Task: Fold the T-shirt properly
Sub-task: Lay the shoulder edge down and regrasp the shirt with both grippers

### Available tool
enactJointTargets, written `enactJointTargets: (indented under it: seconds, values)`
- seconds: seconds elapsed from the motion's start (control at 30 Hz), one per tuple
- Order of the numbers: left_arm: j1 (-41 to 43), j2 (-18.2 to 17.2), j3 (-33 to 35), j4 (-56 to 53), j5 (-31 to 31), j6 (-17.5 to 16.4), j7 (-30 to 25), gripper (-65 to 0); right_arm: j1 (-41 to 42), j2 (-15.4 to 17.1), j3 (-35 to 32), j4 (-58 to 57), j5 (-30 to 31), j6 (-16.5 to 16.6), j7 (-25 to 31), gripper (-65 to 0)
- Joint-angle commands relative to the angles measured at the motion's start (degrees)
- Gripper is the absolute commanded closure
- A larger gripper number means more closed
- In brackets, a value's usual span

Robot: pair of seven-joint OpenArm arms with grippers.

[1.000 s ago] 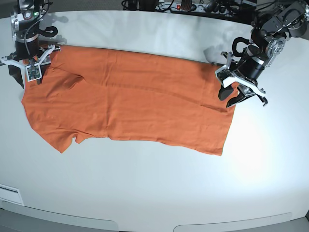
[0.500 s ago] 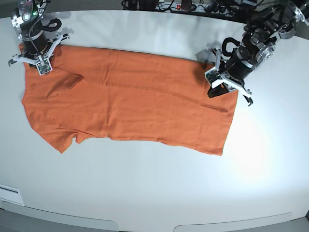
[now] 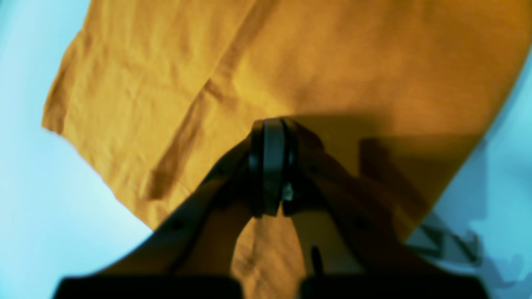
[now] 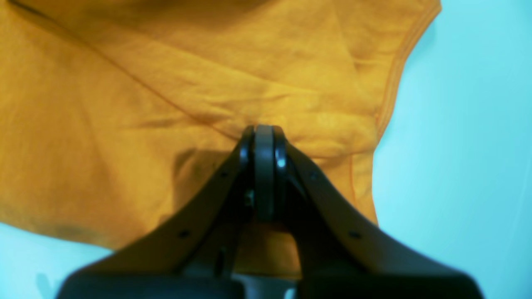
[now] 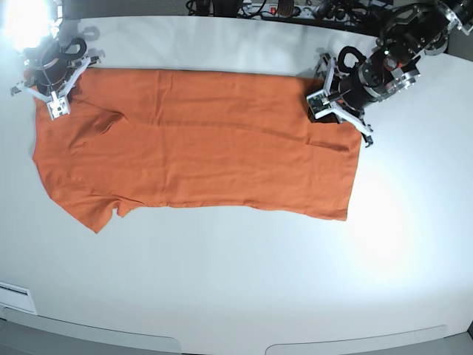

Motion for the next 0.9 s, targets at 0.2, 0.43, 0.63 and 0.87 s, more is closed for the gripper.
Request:
enactJointTargets:
  seconds: [0.2, 0.43, 0.63, 0.87]
  values:
    - [5.55, -1.84, 0.28, 5.97, 3.26, 0.31, 3.58, 0.0, -10.23, 0.39, -0.04, 6.43, -6.62, -3.82, -3.23, 0.0]
    - [8.39, -2.32, 0.28, 9.51, 4.87, 0.55, 6.10, 0.0, -15.87, 0.39, -0.04, 7.13, -8.48, -8.11, -3.15, 0.0]
    - [8.35, -2.32, 0.28, 9.97, 4.96, 0.55, 6.67, 0.0, -15.80, 0.42, -0.04, 7.13, -13.57, -10.60, -3.02, 0.0]
    - [8.35, -2.32, 0.22, 15.12, 4.92, 0.57, 7.72, 0.0, -15.50, 0.42, -0.04, 10.80, -16.96, -10.69, -2.97, -2.3]
